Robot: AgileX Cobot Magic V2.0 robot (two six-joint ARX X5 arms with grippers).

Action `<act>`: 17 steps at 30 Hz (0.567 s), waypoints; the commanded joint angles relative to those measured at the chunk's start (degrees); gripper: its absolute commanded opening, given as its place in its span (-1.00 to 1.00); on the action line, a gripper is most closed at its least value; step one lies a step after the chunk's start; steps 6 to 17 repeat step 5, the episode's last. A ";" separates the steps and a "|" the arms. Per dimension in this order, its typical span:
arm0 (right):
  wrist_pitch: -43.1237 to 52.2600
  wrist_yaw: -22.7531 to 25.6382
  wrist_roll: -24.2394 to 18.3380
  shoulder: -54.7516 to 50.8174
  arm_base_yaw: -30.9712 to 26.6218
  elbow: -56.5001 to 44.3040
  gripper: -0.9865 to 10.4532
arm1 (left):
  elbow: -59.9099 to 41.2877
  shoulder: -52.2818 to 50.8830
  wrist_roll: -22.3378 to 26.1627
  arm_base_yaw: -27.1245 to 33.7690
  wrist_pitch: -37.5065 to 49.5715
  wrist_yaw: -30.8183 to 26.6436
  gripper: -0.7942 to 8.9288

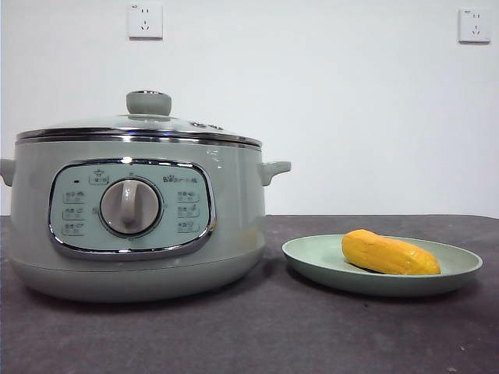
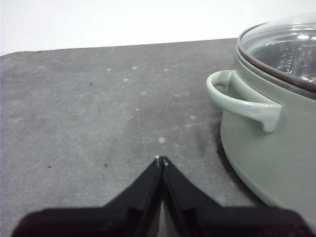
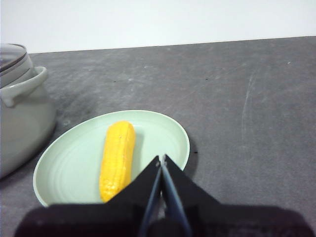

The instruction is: Take the corn out from the steamer,put the corn on the plate,close the lid

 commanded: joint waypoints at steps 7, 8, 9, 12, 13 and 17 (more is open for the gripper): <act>-0.42 -0.02 0.35 -0.02 0.07 -0.72 -0.82 | -0.79 -0.20 -0.35 0.22 0.11 0.26 -0.84; -0.42 -0.02 0.35 -0.02 0.07 -0.72 -0.82 | -0.79 -0.20 -0.35 0.22 0.11 0.26 -0.84; -0.42 -0.02 0.35 -0.02 0.07 -0.72 -0.82 | -0.79 -0.20 -0.35 0.22 0.11 0.26 -0.84; -0.42 -0.02 0.35 -0.02 0.07 -0.72 -0.82 | -0.79 -0.20 -0.35 0.22 0.11 0.26 -0.84; -0.42 -0.02 0.35 -0.02 0.07 -0.72 -0.82 | -0.79 -0.20 -0.35 0.22 0.11 0.26 -0.84; -0.42 -0.02 0.35 -0.02 0.07 -0.72 -0.82 | -0.79 -0.20 -0.35 0.22 0.11 0.26 -0.84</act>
